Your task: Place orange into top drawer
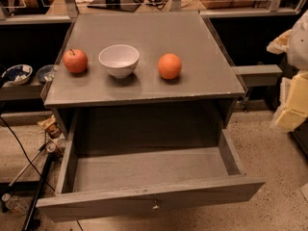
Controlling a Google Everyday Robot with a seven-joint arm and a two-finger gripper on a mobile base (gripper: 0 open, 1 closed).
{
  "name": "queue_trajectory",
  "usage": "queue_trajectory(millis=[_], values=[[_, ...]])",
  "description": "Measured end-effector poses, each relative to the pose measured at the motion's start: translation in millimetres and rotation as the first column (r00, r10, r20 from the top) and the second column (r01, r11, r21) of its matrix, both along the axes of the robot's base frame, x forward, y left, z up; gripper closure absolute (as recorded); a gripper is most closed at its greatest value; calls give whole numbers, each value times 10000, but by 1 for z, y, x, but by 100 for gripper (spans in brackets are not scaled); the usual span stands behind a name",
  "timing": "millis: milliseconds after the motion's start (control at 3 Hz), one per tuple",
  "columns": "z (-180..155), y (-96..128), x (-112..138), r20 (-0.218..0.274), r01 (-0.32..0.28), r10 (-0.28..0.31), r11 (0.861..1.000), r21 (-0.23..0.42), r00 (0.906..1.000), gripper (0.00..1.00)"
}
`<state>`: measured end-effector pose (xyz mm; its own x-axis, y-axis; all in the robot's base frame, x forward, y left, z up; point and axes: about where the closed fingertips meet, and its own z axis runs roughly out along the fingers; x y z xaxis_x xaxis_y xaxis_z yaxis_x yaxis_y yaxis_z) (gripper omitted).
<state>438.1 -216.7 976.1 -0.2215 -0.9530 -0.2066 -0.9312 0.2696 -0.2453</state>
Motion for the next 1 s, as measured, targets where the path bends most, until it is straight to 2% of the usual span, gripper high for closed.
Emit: queue_trajectory(millis=[333, 1000], values=[[0, 0, 0, 1, -1, 1, 10000, 1, 10000, 0], [-6, 39, 44, 478, -892, 876, 9955, 310, 9950, 0]])
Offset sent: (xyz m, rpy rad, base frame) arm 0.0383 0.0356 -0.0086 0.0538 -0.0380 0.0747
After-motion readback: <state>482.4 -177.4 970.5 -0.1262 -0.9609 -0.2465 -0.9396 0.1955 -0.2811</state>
